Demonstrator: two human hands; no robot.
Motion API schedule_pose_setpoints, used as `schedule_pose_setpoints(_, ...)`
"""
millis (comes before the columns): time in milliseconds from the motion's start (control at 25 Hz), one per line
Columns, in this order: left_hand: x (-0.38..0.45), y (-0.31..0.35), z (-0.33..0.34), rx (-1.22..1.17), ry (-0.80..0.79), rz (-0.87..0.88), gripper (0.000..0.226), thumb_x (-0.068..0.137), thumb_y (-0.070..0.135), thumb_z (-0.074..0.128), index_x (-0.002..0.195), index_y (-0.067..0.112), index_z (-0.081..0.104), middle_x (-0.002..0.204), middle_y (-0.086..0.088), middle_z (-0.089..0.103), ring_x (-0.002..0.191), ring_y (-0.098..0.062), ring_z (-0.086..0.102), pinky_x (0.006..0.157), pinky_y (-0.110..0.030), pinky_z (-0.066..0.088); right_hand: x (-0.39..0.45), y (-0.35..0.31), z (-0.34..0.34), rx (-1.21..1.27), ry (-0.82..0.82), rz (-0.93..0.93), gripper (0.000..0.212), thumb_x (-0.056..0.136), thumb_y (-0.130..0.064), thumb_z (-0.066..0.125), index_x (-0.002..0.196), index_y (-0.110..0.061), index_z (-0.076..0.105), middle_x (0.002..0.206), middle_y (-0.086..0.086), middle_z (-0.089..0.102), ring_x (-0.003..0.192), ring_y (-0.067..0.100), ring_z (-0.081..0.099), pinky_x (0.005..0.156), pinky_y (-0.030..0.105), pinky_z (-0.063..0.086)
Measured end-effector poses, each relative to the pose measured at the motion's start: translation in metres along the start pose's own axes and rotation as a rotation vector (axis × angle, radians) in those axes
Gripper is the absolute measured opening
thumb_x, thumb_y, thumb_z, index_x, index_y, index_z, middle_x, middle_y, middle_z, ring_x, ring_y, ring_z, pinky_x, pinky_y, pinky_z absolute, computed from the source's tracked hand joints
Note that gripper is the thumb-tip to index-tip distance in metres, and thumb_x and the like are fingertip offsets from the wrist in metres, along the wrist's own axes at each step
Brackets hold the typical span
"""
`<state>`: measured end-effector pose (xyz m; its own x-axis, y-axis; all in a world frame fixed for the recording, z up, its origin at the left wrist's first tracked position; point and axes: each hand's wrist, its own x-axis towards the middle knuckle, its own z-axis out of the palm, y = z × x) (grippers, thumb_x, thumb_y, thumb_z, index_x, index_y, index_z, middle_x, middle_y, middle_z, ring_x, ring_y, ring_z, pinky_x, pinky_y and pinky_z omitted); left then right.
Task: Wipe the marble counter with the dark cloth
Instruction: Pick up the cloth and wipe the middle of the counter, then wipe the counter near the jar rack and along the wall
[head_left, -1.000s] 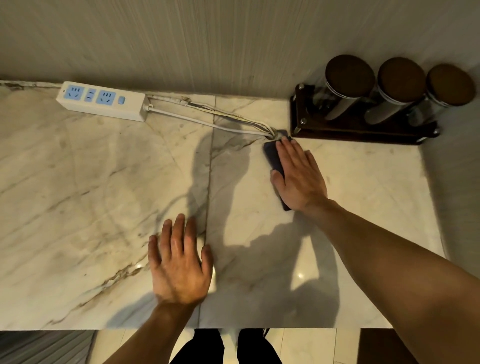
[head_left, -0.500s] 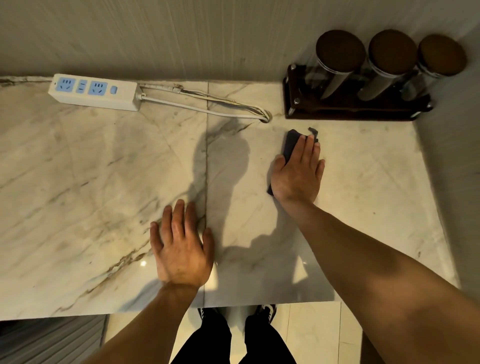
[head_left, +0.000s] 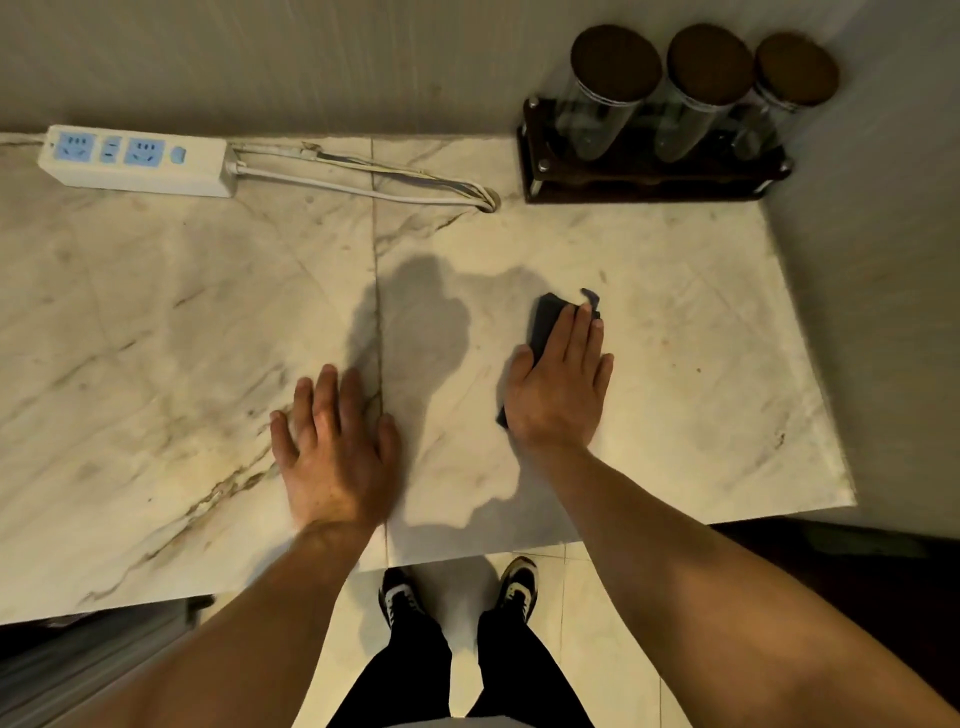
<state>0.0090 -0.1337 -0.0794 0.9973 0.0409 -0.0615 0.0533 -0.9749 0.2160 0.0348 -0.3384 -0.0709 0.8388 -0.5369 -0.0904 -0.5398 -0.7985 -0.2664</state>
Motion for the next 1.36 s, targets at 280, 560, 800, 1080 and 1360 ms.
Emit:
schedule_pose_setpoints(280,-0.003,0.001,-0.005,-0.03,-0.003,0.027,0.062,0.093,0.048,0.028,0.147,0.019,0.026,0.158,-0.007,0.023,0.146,-0.025,0.008,0.118,-0.047,-0.003,-0.048,0.018,0.001,0.009,0.005,0.011,0.067,0.096,-0.04,0.023,0.153,-0.009,0.008,0.162,0.008,0.009,0.148,0.021,0.003,0.12,0.044,0.003)
schedule_pose_setpoints(560,-0.004,0.004,-0.008,-0.004,-0.019,0.057,0.06,0.097,0.044,0.03,0.148,0.014,0.023,0.159,-0.01,0.02,0.146,-0.03,0.009,0.118,-0.052,0.001,-0.089,0.033,-0.002,0.014,-0.019,-0.027,0.07,0.095,-0.04,0.029,0.153,-0.007,0.006,0.162,0.008,0.005,0.148,0.022,0.001,0.119,0.045,0.005)
schedule_pose_setpoints(800,0.002,0.022,-0.019,-0.056,0.028,-0.003,0.053,0.084,0.033,0.041,0.13,0.006,0.044,0.144,-0.017,0.037,0.137,-0.036,0.025,0.114,-0.056,0.013,-0.099,0.047,-0.008,0.001,-0.072,-0.139,0.078,0.092,-0.051,0.027,0.153,-0.01,0.002,0.162,0.008,0.001,0.148,0.022,-0.003,0.119,0.043,-0.001)
schedule_pose_setpoints(1080,-0.003,0.09,-0.005,-0.065,-0.027,0.199,0.057,0.094,0.035,0.034,0.146,0.014,0.023,0.157,-0.013,0.02,0.146,-0.032,0.01,0.118,-0.052,0.003,-0.086,0.09,-0.025,-0.069,-0.163,-0.578,0.073,0.093,-0.047,0.037,0.153,-0.011,0.015,0.162,0.007,0.01,0.149,0.02,0.001,0.12,0.045,0.008)
schedule_pose_setpoints(1360,-0.005,0.112,0.011,-0.108,-0.069,0.096,0.057,0.096,0.039,0.024,0.147,0.012,0.023,0.158,-0.01,0.02,0.146,-0.028,0.009,0.118,-0.053,0.003,-0.045,0.124,-0.041,-0.216,-0.307,-0.957,0.071,0.094,-0.05,0.035,0.153,-0.017,0.012,0.162,0.001,0.006,0.148,0.015,-0.004,0.12,0.044,0.007)
